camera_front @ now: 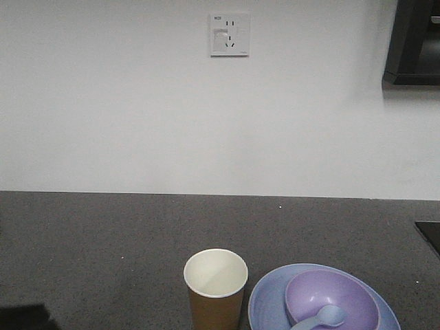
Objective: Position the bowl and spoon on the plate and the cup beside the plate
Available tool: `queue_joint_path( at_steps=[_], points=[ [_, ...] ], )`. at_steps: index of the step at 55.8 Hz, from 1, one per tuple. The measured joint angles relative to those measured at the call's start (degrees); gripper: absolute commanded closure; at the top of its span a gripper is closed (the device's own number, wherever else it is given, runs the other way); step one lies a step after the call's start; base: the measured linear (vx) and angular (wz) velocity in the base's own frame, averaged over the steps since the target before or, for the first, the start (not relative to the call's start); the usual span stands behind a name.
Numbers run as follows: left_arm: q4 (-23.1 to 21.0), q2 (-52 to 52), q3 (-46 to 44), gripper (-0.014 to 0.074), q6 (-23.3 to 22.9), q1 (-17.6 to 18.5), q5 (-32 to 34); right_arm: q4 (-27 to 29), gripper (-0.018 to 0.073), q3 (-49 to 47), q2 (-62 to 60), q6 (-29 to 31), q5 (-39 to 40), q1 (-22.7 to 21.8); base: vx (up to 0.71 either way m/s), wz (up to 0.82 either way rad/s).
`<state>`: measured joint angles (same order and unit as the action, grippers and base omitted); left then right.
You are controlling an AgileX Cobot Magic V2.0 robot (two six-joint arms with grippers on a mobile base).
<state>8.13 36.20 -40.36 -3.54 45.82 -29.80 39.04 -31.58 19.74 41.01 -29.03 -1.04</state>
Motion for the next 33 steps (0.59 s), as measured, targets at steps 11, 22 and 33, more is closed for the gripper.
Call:
queue_joint_path(
  at_steps=[11, 22, 33],
  points=[
    [0.0, -10.18, 9.1, 0.0596, -2.24, 0.0, 5.96, 0.61, 0.0568, 1.8, -1.15, 0.15, 2.8, 0.0, 0.0, 0.0],
    [-0.05, -12.3, 10.05, 0.0596, -2.56, 0.0, 6.54, 0.6, 0.0568, 1.8, -1.15, 0.15, 2.99, 0.0, 0.0, 0.0],
    [-0.05, -12.3, 10.16, 0.0596, -2.56, 0.0, 6.54, 0.6, 0.0568, 1.8, -1.15, 0.15, 2.99, 0.0, 0.0, 0.0]
  ],
)
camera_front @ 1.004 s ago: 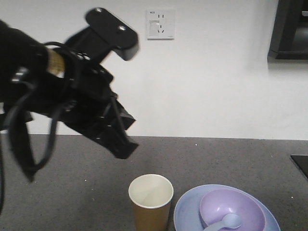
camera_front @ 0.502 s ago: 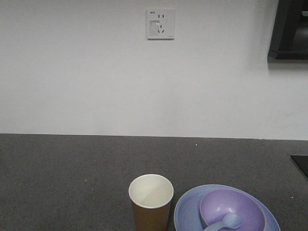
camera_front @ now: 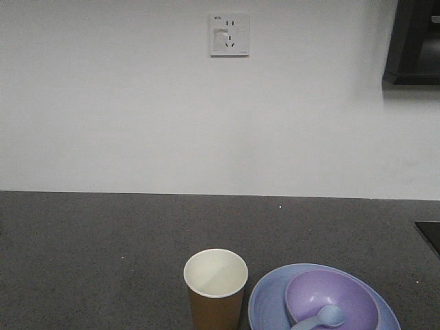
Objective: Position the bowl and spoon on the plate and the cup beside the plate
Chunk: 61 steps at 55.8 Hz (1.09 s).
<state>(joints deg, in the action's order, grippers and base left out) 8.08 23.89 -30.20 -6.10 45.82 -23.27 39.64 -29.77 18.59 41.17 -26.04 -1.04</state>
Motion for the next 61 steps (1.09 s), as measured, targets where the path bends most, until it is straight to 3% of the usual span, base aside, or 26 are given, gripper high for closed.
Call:
queue_joint_path(
  at_steps=[19, 25, 37, 50, 61],
  points=[
    [0.0, 0.0, 0.06, 0.0596, 0.0, -0.07, 0.61, 0.0, 0.0568, 0.0, 0.0, 0.0, 0.06, 0.0, 0.0, 0.0],
    [0.0, 0.0, 0.06, 0.0596, 0.09, -2.36, 0.63, 0.0, 0.0568, 0.0, 0.0, 0.0, 0.06, 0.0, 0.0, 0.0],
    [0.0, -4.58, 3.92, 0.0596, 1.47, -15.97, 4.05, 0.0, 0.0568, 0.0, 0.0, 0.0, 0.13, 0.0, 0.0, 0.0],
    [-0.13, -21.54, 20.79, 0.0596, 2.67, -32.3, 14.31, 0.0, 0.0568, 0.0, 0.0, 0.0, 0.13, 0.0, 0.0, 0.0],
    [-4.09, -24.44, 30.98, 0.0596, 2.93, -40.69, 17.47, 0.07, 0.0568, 0.11, -0.05, 0.0, 0.18, 0.0, 0.0, 0.0]
  ],
)
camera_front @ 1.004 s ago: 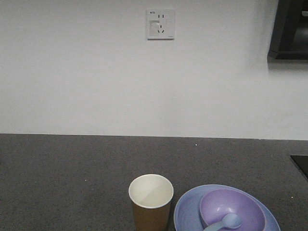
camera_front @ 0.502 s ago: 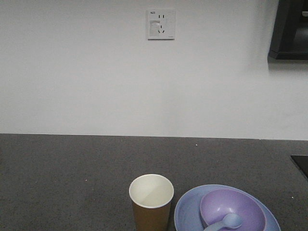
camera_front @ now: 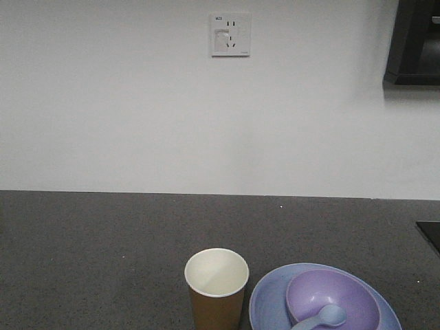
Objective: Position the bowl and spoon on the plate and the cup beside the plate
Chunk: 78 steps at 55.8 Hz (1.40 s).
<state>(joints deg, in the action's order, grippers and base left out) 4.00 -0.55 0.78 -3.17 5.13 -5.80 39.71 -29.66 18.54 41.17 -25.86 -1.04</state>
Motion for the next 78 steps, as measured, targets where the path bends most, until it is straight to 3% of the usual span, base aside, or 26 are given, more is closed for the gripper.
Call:
queue_joint_path(
  at_steps=[7, 57, 69, 73, 78],
  points=[
    [-0.9, 0.0, 0.83, 0.0596, 0.06, -1.92, -0.41, 0.0, 0.0568, 0.0, 0.0, 0.0, 0.0, 0.0, 0.0, 0.0],
    [-1.08, 0.0, 0.86, 0.0596, 0.11, -1.96, -0.13, 0.0, 0.0568, 0.0, 0.0, 0.0, 0.0, 0.0, 0.0, 0.0],
    [-1.08, 0.0, 0.86, 0.0596, 0.11, -1.96, -0.13, 2.37, 0.0568, 0.68, 1.46, -0.63, 1.11, 0.0, 0.0, 0.0],
    [-1.08, 0.0, 0.86, 0.0596, 0.11, -1.96, -0.13, 0.17, 0.0568, 1.59, 2.84, -3.14, 2.01, 0.0, 0.0, 0.0],
    [-1.08, 0.0, 0.86, 0.0596, 0.11, -1.96, -0.13, -8.1, 0.0568, 3.49, 3.87, -11.77, 3.14, 0.0, 0.0, 0.0]
  ],
)
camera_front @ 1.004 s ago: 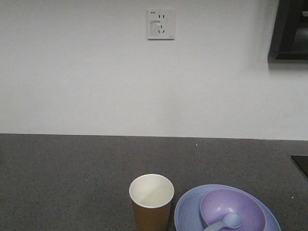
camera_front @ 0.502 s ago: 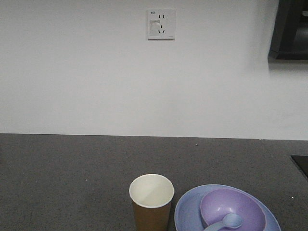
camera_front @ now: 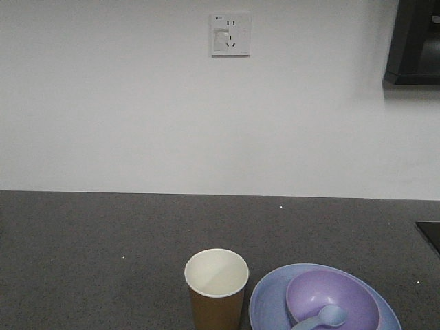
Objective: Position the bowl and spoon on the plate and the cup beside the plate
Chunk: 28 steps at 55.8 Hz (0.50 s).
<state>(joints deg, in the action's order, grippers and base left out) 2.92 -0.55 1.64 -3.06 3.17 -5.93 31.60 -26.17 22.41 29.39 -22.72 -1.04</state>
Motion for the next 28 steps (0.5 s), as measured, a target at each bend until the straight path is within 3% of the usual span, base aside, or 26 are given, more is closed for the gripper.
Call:
queue_joint_path(
  at_steps=[13, 20, 28],
  points=[
    [0.0, 0.0, 0.0, 0.0596, 0.0, 0.0, 0.0, -26.08, 0.0568, 10.93, -3.98, -29.98, 8.13, 0.0, 0.0, 0.0],
    [0.0, 0.0, 0.0, 0.0596, 0.0, 0.0, 0.0, -32.26, 0.0568, 18.63, -10.94, -35.77, 11.49, -0.09, 0.0, 0.0],
    [0.0, 0.0, 0.0, 0.0596, 0.0, 0.0, 0.0, -33.26, 0.0568, 25.88, -19.33, -37.01, 11.58, -1.38, 0.0, 0.0]
  ],
)
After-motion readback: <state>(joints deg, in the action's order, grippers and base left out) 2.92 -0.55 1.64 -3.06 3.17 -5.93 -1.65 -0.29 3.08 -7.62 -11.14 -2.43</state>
